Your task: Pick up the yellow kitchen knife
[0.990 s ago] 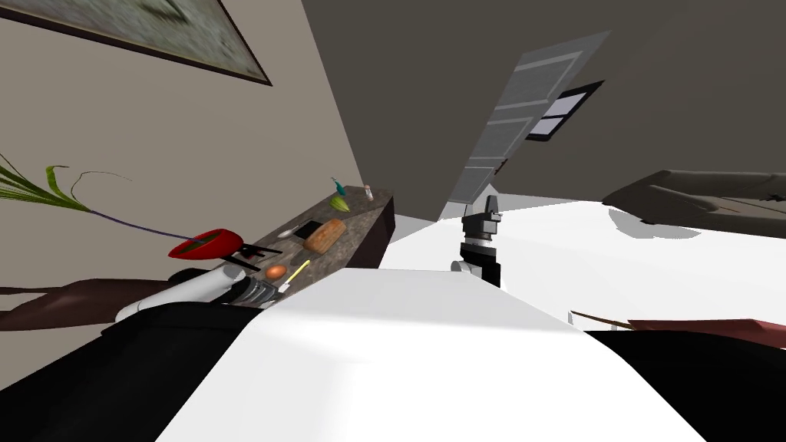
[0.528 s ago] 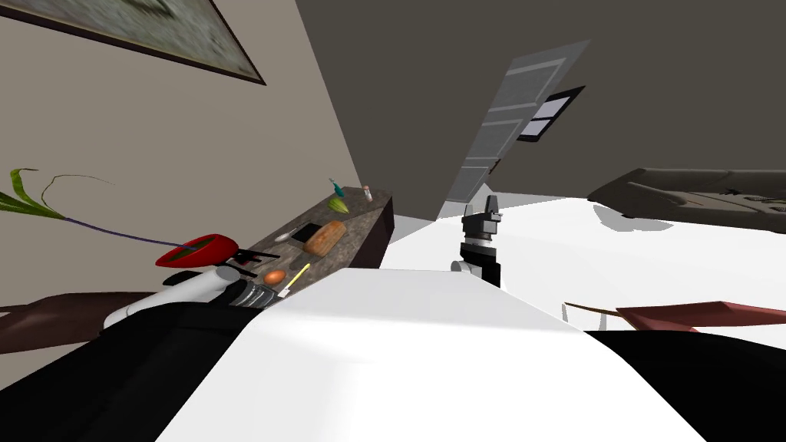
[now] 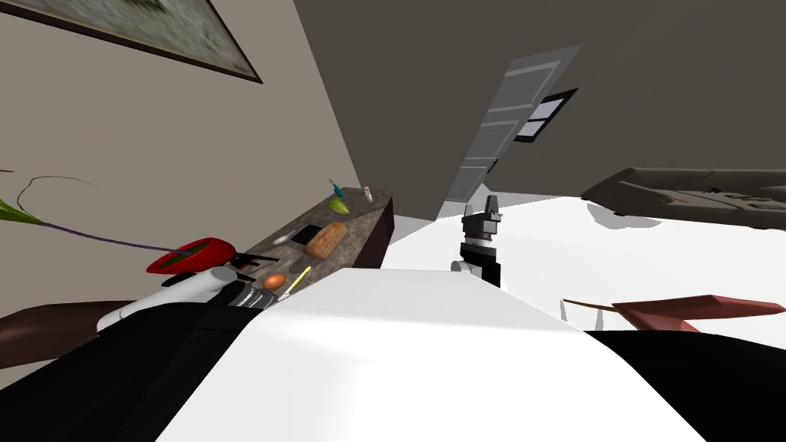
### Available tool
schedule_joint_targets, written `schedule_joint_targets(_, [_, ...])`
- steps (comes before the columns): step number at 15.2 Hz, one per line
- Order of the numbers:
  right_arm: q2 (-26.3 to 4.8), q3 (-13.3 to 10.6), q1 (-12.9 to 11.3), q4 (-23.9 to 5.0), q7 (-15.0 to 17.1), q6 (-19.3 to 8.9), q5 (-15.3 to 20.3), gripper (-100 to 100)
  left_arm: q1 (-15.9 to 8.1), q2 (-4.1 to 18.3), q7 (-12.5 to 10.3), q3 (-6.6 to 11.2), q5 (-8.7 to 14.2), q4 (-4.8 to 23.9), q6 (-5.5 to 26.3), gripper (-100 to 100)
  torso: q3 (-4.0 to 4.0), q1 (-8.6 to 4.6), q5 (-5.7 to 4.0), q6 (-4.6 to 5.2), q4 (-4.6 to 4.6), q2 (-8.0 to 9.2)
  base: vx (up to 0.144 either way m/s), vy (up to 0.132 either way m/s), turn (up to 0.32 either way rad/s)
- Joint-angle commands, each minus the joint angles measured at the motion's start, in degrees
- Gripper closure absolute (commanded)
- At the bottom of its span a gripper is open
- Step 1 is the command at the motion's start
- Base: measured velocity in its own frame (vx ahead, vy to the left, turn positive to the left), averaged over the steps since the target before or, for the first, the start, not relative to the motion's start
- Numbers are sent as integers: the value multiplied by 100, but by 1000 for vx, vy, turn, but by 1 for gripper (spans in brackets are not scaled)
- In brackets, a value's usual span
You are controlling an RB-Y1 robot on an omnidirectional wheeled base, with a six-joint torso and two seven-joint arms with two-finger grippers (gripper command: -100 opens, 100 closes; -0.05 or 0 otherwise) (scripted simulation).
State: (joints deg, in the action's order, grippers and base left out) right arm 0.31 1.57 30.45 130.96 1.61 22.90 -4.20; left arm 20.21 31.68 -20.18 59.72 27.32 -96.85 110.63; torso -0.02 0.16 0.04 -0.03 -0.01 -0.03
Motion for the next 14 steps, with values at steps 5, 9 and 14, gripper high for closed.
schedule_joint_targets(5, [0, 0, 0, 0, 0, 0, 0, 0, -74, -86, 35, -194, -138, 358, -448, -100, 6, -15, -3, 0, 2, 10, -15, -4, 3])
schedule_joint_targets(9, [0, 0, 0, 0, 0, 0, 0, 0, -7, -9, 4, -19, -14, 36, -45, 100, 2, -14, -5, 0, 1, 2, 8, 0, -1])
schedule_joint_targets(14, [1, 0, 0, 0, 0, 0, 0, 0, -12, -19, 23, -71, -59, 167, -512, -100, 6, -9, -6, 3, 3, 10, -16, -11, 10])
